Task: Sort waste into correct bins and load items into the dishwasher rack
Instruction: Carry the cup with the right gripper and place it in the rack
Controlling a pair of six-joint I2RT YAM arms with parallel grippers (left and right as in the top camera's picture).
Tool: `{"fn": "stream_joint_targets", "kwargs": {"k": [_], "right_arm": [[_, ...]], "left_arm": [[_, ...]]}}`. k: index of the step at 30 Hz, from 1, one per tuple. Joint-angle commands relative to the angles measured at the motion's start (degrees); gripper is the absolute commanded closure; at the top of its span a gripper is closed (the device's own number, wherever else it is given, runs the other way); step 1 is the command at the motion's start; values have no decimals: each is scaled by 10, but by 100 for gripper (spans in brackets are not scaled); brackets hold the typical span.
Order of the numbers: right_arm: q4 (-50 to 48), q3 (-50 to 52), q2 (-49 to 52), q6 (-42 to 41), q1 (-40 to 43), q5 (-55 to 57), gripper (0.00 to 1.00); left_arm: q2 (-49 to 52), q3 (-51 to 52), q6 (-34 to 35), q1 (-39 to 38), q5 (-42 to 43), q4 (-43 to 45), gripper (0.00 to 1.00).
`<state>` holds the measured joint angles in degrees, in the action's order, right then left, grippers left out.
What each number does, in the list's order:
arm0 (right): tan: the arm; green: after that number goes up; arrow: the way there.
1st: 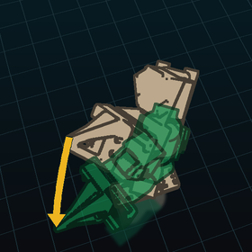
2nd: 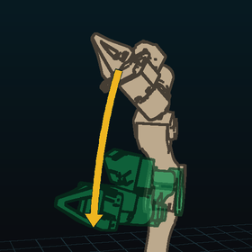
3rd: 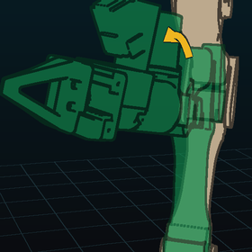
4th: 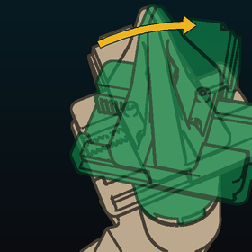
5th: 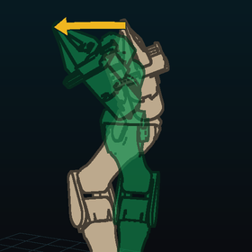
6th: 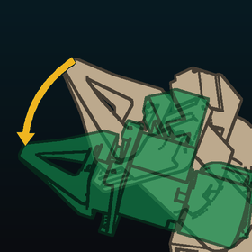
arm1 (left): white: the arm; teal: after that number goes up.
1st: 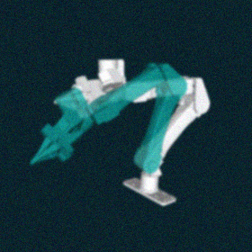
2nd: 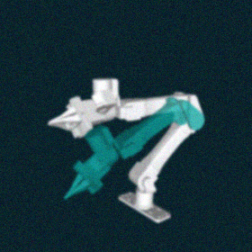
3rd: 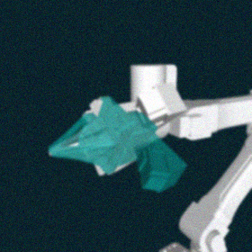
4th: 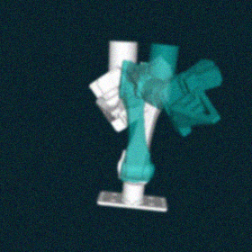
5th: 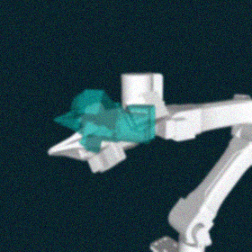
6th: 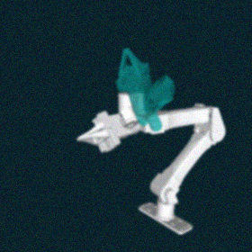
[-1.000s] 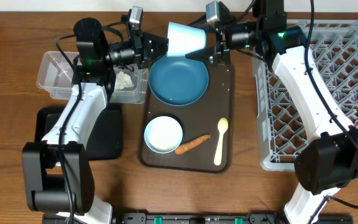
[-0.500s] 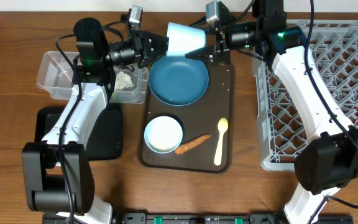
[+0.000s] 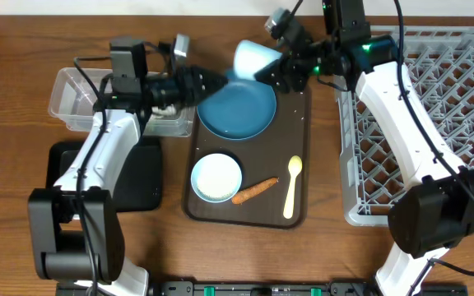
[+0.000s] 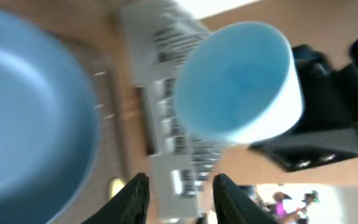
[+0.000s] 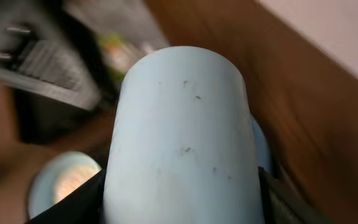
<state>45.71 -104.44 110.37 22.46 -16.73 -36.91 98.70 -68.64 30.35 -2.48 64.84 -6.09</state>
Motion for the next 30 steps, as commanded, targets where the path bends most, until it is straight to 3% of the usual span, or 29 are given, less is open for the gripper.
{"fn": "stream_joint_targets", "kwargs": {"k": [1,7,14,23,30], "right_arm": [[19,-8,-36,-49,12,141,71],[51,-8,-98,-106,71,207,75],[136,-8,-129,-162,198,223,78],[266,-8,-127,-238,365,342,77],[320,-8,-111,-263,450,356,76]], "left_arm": [[-9,-2,-140,-3,-118,-55,64],[-67,-3,-204,-3,-294,-181,63],[-144,-3,-209,-3,-487,-287,59],[-175,-3,-209,-3,-527,-308,56],[-175,-3,-209,-3,-527,-308,54]]}}
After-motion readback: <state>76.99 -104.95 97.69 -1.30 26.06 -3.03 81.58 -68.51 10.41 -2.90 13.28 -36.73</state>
